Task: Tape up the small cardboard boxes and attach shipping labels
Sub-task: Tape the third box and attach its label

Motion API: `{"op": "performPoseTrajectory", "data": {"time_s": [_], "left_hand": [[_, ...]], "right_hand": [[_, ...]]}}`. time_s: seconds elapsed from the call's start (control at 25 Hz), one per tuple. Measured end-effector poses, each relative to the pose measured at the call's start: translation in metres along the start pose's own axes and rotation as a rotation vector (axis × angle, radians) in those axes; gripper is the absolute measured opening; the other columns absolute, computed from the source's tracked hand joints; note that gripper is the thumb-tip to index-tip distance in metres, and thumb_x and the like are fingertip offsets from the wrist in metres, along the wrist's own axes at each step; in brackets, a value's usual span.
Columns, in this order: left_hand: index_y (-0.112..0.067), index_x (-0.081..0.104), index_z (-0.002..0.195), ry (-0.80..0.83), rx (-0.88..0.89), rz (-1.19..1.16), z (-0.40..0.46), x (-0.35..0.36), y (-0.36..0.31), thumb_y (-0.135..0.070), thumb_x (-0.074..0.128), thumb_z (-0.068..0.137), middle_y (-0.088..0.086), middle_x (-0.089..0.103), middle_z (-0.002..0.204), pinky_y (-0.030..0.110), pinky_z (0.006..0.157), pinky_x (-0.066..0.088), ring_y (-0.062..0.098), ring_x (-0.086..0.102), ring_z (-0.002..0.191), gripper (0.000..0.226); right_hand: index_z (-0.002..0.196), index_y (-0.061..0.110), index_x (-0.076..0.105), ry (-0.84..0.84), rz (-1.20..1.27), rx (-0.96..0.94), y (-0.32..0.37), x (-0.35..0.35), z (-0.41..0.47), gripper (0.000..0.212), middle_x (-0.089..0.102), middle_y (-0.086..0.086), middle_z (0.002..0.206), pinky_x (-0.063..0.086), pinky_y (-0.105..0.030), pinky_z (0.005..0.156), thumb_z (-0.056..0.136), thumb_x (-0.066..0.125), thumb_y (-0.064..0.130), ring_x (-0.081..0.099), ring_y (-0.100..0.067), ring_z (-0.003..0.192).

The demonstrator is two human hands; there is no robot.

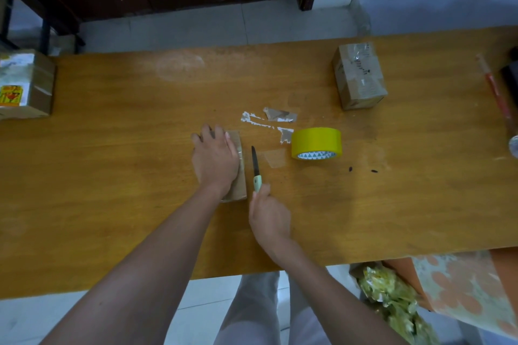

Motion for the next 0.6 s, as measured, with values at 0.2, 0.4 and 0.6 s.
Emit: {"op": "performPoseTrajectory", "data": {"time_s": [0.2, 0.4, 0.6], "left_hand": [[-0.005, 0.055, 0.112, -0.005, -0.006, -0.021, 0.0002, -0.0004, 0.0009, -0.03, 0.027, 0.101, 0.019, 0.055, 0.12, 0.033, 0.062, 0.041, 0.036, 0.051, 0.1, 0.039], [-0.005, 0.055, 0.113, -0.001, -0.002, -0.016, -0.0001, 0.0005, 0.0011, -0.03, 0.028, 0.101, 0.019, 0.055, 0.12, 0.033, 0.063, 0.039, 0.037, 0.051, 0.101, 0.038], [-0.006, 0.053, 0.116, 0.028, -0.013, 0.002, 0.0007, -0.0011, -0.0004, -0.031, 0.026, 0.102, 0.019, 0.053, 0.124, 0.037, 0.065, 0.048, 0.037, 0.05, 0.104, 0.04]], "right_hand": [[0.117, 0.015, 0.043, -0.026, -0.01, 0.01, 0.004, -0.0004, 0.0062, 0.027, 0.065, 0.003, 0.074, 0.039, -0.022, 0.046, 0.105, 0.029, 0.035, 0.053, -0.01, 0.053], [0.116, 0.016, 0.043, -0.039, -0.028, 0.011, 0.0028, 0.0037, -0.0002, 0.026, 0.058, 0.005, 0.068, 0.026, -0.022, 0.042, 0.104, 0.029, 0.035, 0.044, -0.008, 0.048], [0.112, 0.015, 0.042, -0.049, -0.055, 0.02, 0.003, 0.0014, 0.0027, 0.024, 0.062, 0.003, 0.069, 0.021, -0.023, 0.04, 0.104, 0.03, 0.034, 0.04, -0.01, 0.046]]}}
Point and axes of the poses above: each hand's wrist, its own z-axis towards the middle knuckle, its own x-axis out of the palm, y = z × x, the point moved 3 cm from there along z, towards the middle knuckle
